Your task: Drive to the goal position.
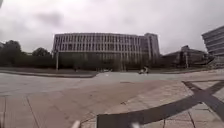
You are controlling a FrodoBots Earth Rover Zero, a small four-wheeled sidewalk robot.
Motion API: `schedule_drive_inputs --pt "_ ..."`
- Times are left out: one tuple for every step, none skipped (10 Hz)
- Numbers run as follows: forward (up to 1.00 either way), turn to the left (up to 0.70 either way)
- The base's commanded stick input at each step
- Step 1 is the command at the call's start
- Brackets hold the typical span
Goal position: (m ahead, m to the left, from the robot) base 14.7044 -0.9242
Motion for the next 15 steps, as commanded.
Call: schedule_drive_inputs --pt "0.70 0.00" --pt "0.70 0.00" --pt "0.70 0.00" --pt "0.70 0.00" --pt "0.70 0.00" --pt "0.70 0.00" --pt "0.70 0.00" --pt "0.70 0.00" --pt "0.70 0.00" --pt "0.70 0.00" --pt "0.70 0.00" --pt "0.70 0.00" --pt "0.70 0.00" --pt "0.70 0.00" --pt "0.70 0.00"
